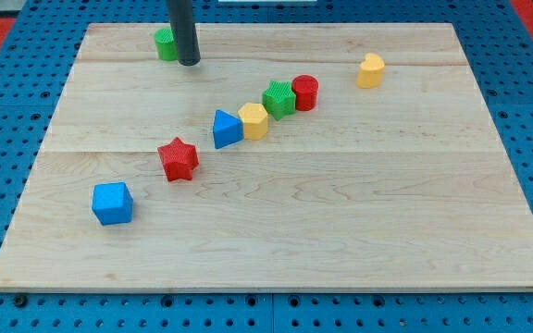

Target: Place the arm above the green star

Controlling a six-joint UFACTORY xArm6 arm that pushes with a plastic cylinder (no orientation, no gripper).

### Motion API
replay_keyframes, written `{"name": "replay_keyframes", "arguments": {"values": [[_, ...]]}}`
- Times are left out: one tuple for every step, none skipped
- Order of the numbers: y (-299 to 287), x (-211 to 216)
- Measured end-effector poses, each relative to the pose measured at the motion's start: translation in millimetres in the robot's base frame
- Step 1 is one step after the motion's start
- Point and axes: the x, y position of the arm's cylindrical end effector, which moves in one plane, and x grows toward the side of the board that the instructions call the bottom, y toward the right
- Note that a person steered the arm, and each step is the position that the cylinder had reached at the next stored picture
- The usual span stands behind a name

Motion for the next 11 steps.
{"name": "replay_keyframes", "arguments": {"values": [[10, 0], [20, 0], [30, 0], [39, 0], [46, 0], [57, 0], [72, 0], [83, 0], [94, 0], [96, 0], [98, 0]]}}
